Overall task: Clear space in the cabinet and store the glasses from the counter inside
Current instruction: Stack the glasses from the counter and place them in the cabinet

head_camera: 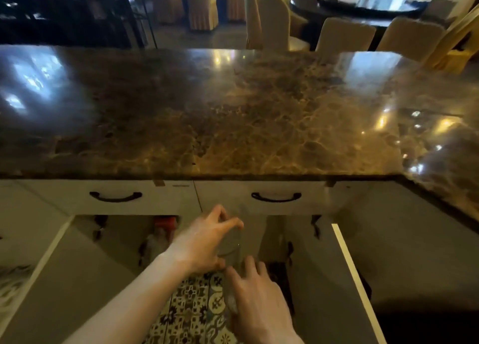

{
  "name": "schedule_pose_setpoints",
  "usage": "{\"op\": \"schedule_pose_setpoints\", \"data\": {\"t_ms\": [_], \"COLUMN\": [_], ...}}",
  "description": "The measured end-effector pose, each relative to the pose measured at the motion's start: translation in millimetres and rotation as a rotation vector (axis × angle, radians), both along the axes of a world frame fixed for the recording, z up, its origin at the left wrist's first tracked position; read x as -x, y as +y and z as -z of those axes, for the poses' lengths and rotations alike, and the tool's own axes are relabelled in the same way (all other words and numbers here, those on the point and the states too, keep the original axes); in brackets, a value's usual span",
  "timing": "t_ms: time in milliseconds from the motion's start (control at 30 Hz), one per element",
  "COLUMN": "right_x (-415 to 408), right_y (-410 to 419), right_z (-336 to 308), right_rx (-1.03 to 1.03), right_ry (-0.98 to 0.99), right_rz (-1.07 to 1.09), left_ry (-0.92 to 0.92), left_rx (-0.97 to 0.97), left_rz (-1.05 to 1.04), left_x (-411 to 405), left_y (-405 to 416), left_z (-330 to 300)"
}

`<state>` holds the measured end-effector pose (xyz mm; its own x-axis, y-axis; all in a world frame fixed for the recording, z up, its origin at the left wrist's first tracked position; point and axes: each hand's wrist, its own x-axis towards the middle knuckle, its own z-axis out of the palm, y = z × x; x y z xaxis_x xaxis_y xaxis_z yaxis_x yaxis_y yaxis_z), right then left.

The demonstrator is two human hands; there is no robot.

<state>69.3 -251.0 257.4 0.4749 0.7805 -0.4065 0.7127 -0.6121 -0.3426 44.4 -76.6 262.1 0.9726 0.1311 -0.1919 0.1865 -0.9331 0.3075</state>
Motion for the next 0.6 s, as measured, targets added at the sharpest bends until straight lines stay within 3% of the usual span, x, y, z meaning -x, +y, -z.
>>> {"op": "schedule_pose_setpoints", "data": {"t_ms": [167, 300, 467, 600], "right_x": [-15.8, -29.6, -38.4, -46.5], "right_y": [-4.8, 4.3, 27.6, 55.5], "right_z": [74.1, 149.1, 271.3, 374.4], "right_rx": [0.029, 0.098, 0.077, -0.019], "right_ry": [-0.006, 0.099, 0.051, -0.021], "right_rz": [-0.018, -0.035, 0.020, 0.078], "left_ry": [0.000, -0.013, 0.068, -0.003], "left_rx": [-0.039, -0.101, -0.057, 0.004], "left_rz": [-0.045, -0.077, -0.135, -0.136], "left_x": [-23.7, -41.8, -61.6, -70.1], "left_y": [-4.8, 2.6, 27.0, 60.3], "left_z": [87.0, 167.2, 283.7, 384.3]}}
